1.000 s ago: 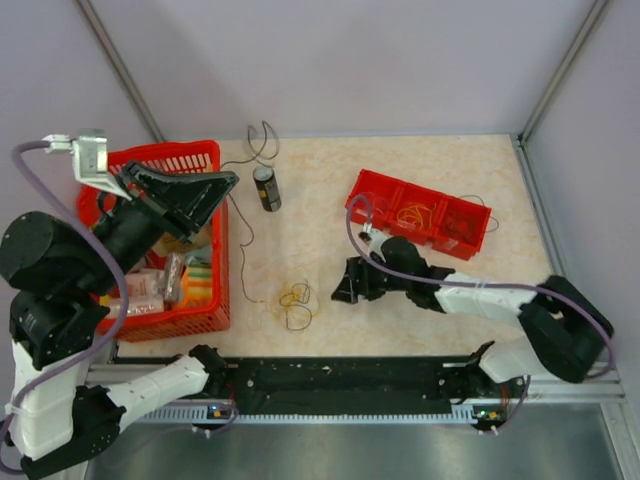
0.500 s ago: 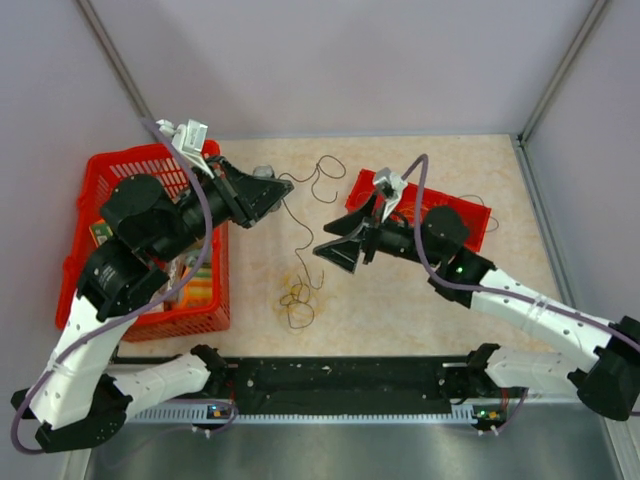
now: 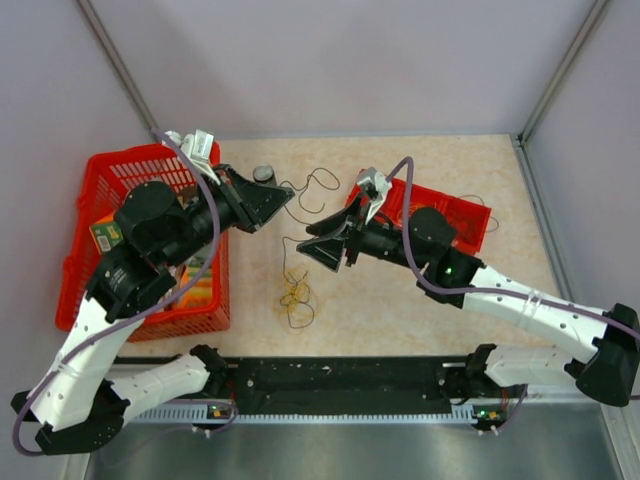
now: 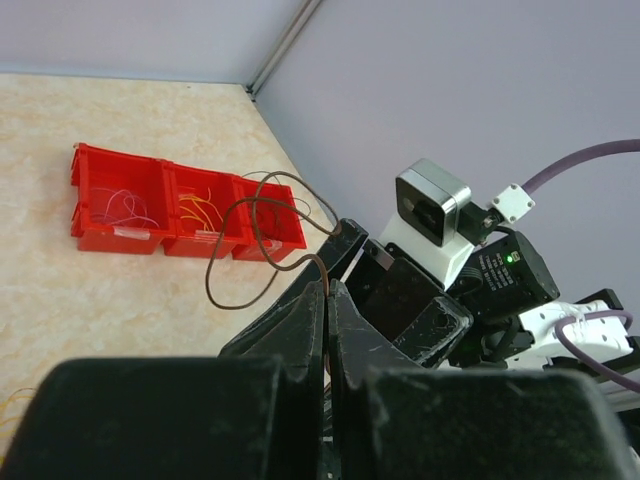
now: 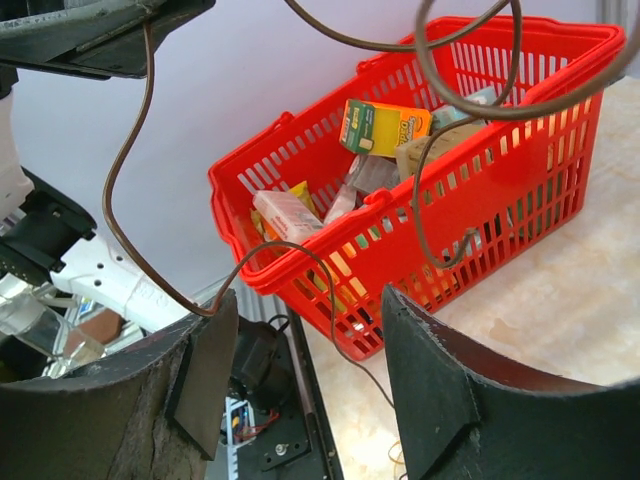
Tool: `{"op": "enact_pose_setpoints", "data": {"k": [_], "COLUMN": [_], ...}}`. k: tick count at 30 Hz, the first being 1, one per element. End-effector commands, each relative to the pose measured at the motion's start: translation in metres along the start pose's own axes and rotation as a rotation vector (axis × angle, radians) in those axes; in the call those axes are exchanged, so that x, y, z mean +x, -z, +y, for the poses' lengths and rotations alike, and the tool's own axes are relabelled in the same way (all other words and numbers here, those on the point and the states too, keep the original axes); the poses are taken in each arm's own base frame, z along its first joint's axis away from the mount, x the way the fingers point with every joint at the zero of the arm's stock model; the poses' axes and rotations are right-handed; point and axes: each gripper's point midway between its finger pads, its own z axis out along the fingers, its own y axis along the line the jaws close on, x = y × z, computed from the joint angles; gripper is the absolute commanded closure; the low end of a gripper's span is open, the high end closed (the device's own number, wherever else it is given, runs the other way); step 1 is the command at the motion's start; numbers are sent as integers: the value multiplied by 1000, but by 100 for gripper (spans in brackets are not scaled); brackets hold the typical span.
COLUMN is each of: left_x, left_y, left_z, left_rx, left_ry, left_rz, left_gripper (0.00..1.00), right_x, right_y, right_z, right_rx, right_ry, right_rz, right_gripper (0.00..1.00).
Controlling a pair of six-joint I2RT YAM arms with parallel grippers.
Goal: Untangle the cables
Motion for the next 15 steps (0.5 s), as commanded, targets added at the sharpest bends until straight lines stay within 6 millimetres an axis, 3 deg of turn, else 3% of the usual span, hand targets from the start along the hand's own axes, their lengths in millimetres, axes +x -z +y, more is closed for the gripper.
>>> {"op": "enact_pose_setpoints", "data": {"k": [1,8,11,15], "left_x": [-12,4,13,20], "left_y": [1,-3,-4,-5], "left_z": [-6,3,10,15], "left_rx": [19,1,-13,-24], "left_ry": [-7,-10,-6,4], "left_rz": [-51,4,24,43], "left_gripper": [100,100,100,100], "right_x": [-33,-57,-63,-60], "right_y": [1,9,9,7], "right_z": [25,15,23,23], "right_rx": [-54,69,37,31], "right_ry": [49,111,113,98], "right_rz": [-93,-117,-127,-120], "right_gripper": [40,38,48,75]}}
